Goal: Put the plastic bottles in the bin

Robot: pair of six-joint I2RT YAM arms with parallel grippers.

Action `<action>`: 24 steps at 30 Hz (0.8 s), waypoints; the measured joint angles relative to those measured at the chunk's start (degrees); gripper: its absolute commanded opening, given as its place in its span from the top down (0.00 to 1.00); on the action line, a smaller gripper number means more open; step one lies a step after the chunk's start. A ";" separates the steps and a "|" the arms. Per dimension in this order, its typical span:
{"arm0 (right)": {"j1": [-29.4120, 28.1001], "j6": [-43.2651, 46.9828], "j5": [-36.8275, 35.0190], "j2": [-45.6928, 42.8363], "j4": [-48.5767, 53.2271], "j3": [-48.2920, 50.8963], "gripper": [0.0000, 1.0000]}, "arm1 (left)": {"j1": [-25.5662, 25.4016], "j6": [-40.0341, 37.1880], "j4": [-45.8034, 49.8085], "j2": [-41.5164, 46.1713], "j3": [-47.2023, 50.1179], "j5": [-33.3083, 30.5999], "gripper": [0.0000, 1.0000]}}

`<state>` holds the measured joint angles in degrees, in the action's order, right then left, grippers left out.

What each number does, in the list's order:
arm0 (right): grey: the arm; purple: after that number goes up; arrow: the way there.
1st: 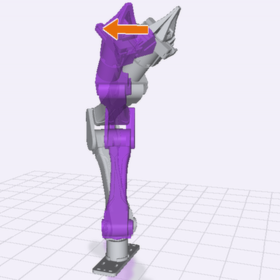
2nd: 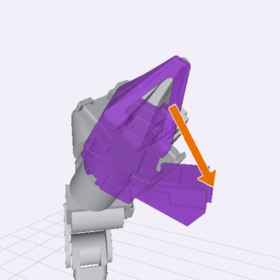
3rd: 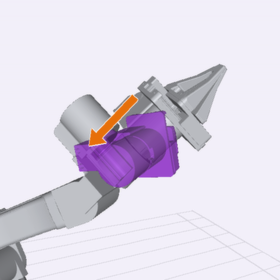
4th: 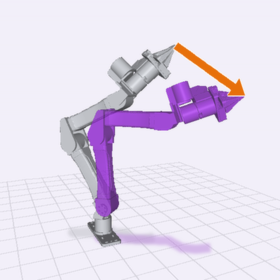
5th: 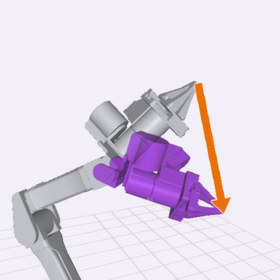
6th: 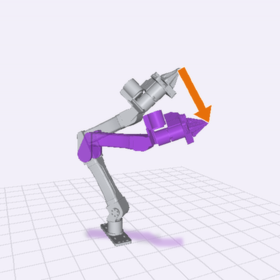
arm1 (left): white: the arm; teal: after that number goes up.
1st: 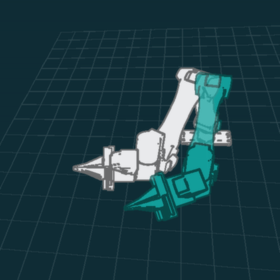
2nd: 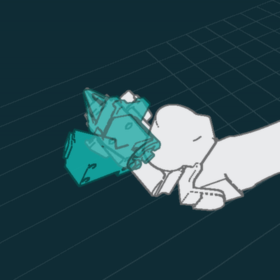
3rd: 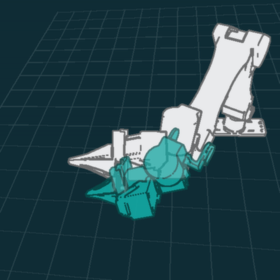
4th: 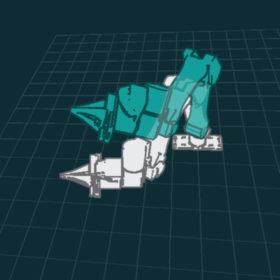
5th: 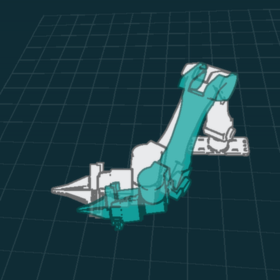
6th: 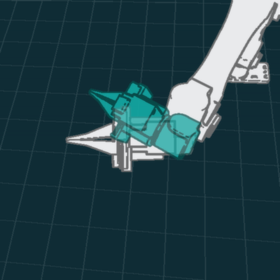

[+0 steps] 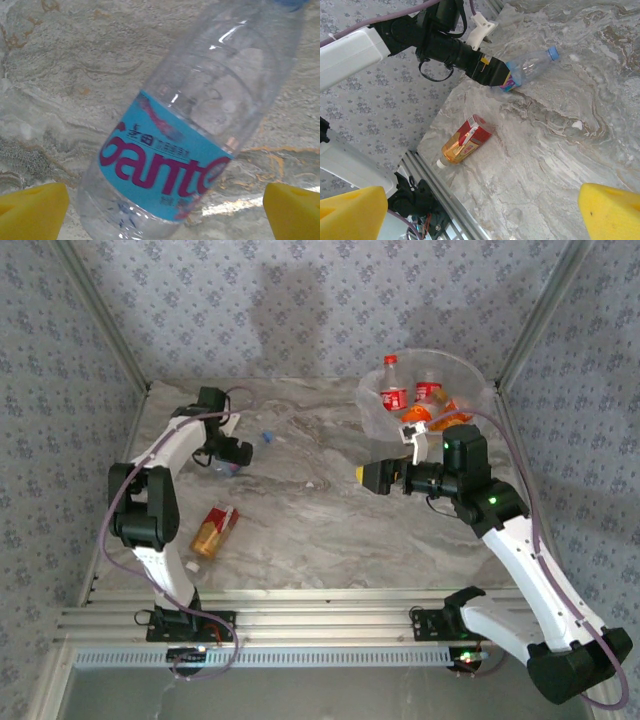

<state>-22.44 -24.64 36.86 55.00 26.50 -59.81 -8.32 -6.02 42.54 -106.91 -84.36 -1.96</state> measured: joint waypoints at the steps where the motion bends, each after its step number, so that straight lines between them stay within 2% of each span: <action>1: 0.00 0.00 -0.02 0.00 0.00 0.00 0.00 | 0.28 0.00 -0.02 -0.35 -0.15 0.00 0.00; 9: 0.00 0.00 -0.02 0.00 0.02 0.02 0.00 | 1.05 0.02 1.38 -3.32 -1.38 1.55 0.00; 18: -0.07 0.02 -0.09 0.00 0.22 0.02 0.00 | -2.03 0.07 4.59 -5.66 -2.67 1.88 0.01; 20: -0.11 0.02 -0.20 0.00 0.31 0.02 0.00 | -3.08 0.24 5.33 -6.43 -3.39 1.86 0.03; 24: -0.11 0.02 -0.24 -0.07 0.59 0.02 0.00 | -4.50 1.18 6.23 -8.41 -4.37 1.42 0.13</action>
<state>-22.55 -24.62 36.62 54.94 27.09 -59.79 -12.82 -4.84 48.77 -115.33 -88.73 -0.54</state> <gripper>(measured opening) 0.998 0.922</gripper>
